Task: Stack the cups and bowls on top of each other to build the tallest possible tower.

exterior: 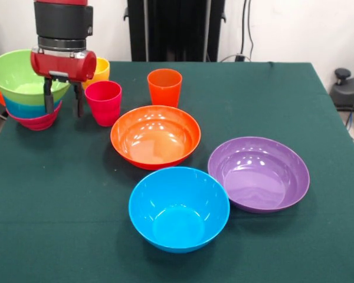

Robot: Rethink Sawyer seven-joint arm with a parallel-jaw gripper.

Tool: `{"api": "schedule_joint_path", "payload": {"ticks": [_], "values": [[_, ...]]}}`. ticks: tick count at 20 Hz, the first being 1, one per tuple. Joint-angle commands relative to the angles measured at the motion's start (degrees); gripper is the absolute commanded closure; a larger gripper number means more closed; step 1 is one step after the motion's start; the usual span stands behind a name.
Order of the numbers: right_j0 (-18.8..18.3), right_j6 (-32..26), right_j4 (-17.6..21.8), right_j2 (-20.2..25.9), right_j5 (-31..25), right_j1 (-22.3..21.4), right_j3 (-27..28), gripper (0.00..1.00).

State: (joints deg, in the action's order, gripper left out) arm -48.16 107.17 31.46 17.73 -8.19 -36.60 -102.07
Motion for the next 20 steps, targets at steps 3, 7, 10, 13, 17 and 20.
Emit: {"api": "schedule_joint_path", "payload": {"ticks": [3, 7, 10, 13, 17, 20], "values": [[4.4, 2.1, -1.8, 2.5, -7.0, 0.6, -1.5, 0.0], [6.7, 3.9, -3.0, 1.2, -7.2, 0.1, -1.2, 0.0], [8.4, 4.8, -3.6, 0.1, -6.8, 0.1, -0.8, 0.0], [10.0, 5.4, -3.9, -1.2, -6.3, 1.1, 0.4, 0.0], [11.6, 5.7, -4.7, -2.5, -6.0, 1.9, 1.1, 0.0], [13.0, 5.7, -4.3, -4.1, -4.8, 3.1, 1.5, 0.0]]}}
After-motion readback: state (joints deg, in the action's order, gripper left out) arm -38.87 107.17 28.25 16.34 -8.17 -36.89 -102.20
